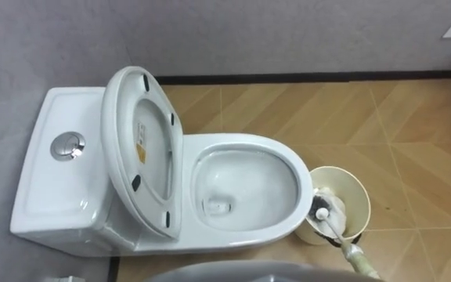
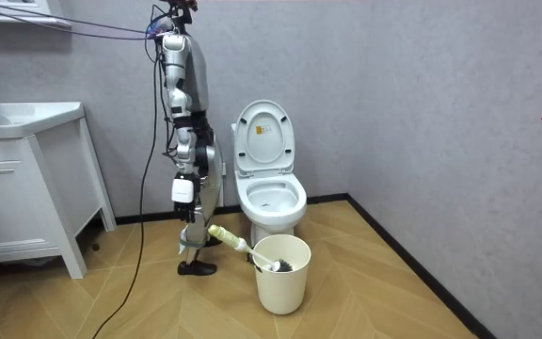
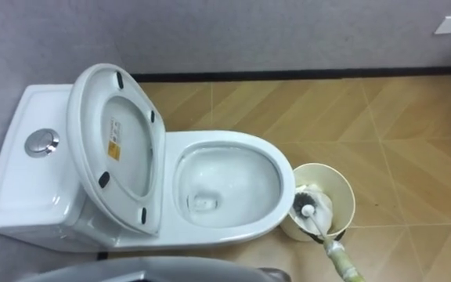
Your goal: Brush toilet
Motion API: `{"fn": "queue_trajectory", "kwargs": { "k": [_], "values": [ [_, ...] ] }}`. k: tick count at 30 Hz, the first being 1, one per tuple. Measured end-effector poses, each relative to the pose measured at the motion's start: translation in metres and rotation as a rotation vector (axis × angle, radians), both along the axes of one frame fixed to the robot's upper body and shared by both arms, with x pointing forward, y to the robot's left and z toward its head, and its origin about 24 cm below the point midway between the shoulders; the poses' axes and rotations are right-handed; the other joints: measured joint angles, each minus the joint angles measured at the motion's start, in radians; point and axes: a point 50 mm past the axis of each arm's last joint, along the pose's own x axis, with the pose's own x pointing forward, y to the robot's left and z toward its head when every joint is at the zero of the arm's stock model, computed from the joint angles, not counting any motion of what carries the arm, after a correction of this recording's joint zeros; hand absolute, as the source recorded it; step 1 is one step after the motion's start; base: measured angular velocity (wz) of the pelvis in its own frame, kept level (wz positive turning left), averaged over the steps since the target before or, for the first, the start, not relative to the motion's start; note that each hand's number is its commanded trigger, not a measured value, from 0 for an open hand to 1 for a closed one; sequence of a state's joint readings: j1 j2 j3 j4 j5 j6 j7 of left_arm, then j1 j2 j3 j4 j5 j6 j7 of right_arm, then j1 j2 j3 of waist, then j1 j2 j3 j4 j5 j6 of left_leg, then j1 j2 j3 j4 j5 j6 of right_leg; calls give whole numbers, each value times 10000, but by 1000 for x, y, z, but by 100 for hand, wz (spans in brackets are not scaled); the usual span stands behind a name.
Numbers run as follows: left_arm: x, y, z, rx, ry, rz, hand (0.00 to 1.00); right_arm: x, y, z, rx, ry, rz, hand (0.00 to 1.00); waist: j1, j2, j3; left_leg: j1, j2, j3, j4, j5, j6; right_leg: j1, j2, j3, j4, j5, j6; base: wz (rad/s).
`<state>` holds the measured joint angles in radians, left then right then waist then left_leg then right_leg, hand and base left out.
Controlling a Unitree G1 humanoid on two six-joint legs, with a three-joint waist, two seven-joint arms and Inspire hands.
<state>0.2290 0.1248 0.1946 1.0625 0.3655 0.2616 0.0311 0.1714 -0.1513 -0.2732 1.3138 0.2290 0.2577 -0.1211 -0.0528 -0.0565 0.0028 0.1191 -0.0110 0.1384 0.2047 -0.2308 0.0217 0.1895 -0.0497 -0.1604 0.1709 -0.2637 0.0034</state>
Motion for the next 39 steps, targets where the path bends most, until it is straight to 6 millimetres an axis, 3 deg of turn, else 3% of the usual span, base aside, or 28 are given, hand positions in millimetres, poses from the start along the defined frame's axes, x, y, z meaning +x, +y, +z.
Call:
{"fn": "queue_trajectory", "kwargs": {
  "k": [5,9,13,18,19,21,24,30,33,39],
  "values": [
    [4,8,3,447,-362,90,0,6,-15,5,-1390,-375,-1252,0,-61,-98,-11,-25,-11,27,-24,-2,2,-65,8,52,25,4,2,-2],
    [1,9,4,617,-539,166,0,51,-36,15,-2809,-1867,-1029,0,40,-171,-16,-52,-4,369,-76,-3,0,-322,38,295,145,22,-21,-23],
    [2,13,6,870,-841,-35,0,101,-52,35,-4508,-3689,-30,0,89,-279,-21,-219,6,409,-36,-10,2,-507,51,351,177,30,-17,-3],
    [13,17,8,1187,-1500,-188,0,147,-56,57,-5821,-5274,1226,0,281,-362,-65,-1002,83,386,439,-22,18,-1146,53,210,533,82,-71,6],
    [22,18,9,1246,-1795,-274,0,155,-54,60,-5930,-5499,1549,0,324,-390,-71,-1313,136,380,664,-52,26,-1366,73,172,603,99,-99,12],
    [32,18,11,1310,-2181,-382,0,171,-51,65,-6031,-5893,2053,0,329,-434,-41,-1858,187,225,999,-66,26,-1755,91,55,748,121,-132,20],
    [48,18,12,1261,-2822,-355,0,190,-49,73,-6144,-6523,2243,0,348,-286,55,-2431,321,114,1186,-63,34,-2257,103,-180,924,181,-168,16],
    [73,16,16,1121,-3639,-748,0,210,-45,78,-6435,-6663,3724,0,508,120,29,-3832,347,-144,1895,-19,108,-3529,15,-455,1668,198,-194,8],
    [87,12,18,936,-4036,-938,0,216,-50,80,-6534,-6559,3845,0,636,309,122,-4618,353,-329,2297,24,182,-4266,-69,-660,2127,187,-206,11],
    [118,6,24,616,-4731,-1503,0,233,-57,84,-6586,-6264,4307,0,917,314,171,-6163,314,-476,2903,163,353,-5763,-241,-872,2886,100,-238,11]
  ]
}}
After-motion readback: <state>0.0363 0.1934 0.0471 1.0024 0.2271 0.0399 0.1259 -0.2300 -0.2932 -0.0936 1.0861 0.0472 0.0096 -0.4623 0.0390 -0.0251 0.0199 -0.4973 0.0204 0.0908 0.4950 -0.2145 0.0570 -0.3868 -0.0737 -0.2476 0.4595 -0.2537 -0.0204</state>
